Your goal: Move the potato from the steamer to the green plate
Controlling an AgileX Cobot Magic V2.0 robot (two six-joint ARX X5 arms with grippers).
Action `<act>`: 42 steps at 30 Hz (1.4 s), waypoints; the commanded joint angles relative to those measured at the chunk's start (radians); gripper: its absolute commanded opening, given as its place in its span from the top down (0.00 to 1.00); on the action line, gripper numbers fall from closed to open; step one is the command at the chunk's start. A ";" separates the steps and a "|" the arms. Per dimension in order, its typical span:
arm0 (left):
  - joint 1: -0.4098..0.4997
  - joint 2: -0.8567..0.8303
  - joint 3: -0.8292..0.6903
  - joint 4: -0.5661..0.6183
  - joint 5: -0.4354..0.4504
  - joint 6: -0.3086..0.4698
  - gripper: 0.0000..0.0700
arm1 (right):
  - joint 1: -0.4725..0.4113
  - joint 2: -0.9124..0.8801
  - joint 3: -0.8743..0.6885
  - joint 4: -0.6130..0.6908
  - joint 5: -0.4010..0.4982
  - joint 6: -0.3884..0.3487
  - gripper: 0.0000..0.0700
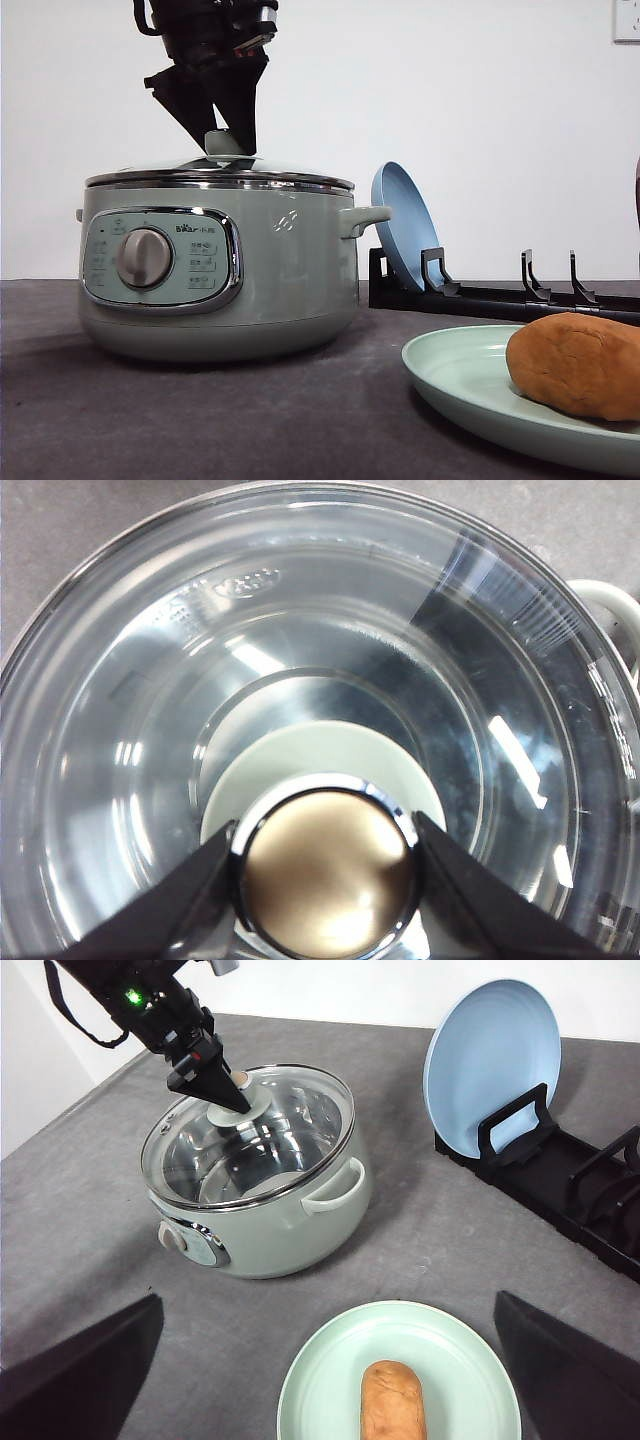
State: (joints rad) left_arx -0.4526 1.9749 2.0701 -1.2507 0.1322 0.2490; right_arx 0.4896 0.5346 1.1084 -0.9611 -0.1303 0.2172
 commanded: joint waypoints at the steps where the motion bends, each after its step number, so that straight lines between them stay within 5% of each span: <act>1: -0.007 0.045 0.012 -0.005 0.041 -0.010 0.58 | 0.005 0.006 0.014 0.006 0.001 -0.005 0.00; 6: -0.007 0.045 0.041 -0.006 0.021 -0.041 0.26 | 0.005 0.006 0.014 0.006 0.000 -0.005 0.00; 9: -0.006 0.045 0.082 -0.011 0.021 -0.061 0.15 | 0.005 0.006 0.014 0.006 0.000 -0.004 0.00; 31: 0.022 -0.239 0.187 -0.116 0.021 -0.119 0.16 | 0.005 0.006 0.014 0.003 0.000 -0.011 0.00; 42: 0.066 -0.556 -0.097 -0.079 0.021 -0.119 0.16 | 0.005 0.006 0.013 -0.019 0.005 -0.047 0.00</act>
State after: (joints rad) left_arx -0.3855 1.4366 1.9759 -1.3408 0.1542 0.1368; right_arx 0.4896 0.5346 1.1084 -0.9863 -0.1285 0.1916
